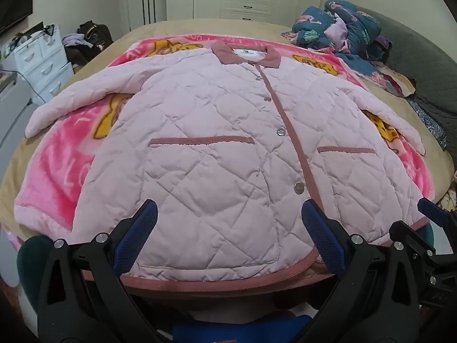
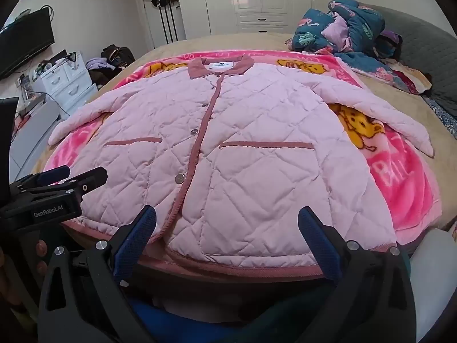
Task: Fold large clothes
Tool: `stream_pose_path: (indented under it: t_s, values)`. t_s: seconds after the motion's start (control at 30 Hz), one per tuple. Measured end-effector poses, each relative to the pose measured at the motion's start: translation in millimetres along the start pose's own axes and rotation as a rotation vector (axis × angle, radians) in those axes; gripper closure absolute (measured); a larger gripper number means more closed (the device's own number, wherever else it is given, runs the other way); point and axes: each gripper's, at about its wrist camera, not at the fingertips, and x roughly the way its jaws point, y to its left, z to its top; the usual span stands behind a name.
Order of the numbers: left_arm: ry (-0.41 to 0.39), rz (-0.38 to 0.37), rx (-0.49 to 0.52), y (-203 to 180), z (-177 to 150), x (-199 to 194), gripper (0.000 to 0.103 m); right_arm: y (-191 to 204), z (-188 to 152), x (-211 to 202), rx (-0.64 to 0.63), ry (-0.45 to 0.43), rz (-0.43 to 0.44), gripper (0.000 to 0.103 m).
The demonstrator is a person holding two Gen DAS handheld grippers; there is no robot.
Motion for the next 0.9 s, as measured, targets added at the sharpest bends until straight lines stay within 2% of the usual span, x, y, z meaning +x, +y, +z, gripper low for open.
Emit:
stream_pose_path:
  t_s: [0.9]
  values:
    - [-0.018, 0.016, 0.008, -0.9, 5.6, -7.6, 0.008, 1.0, -1.0, -3.9, -0.012, -0.021, -0.019, 0.004]
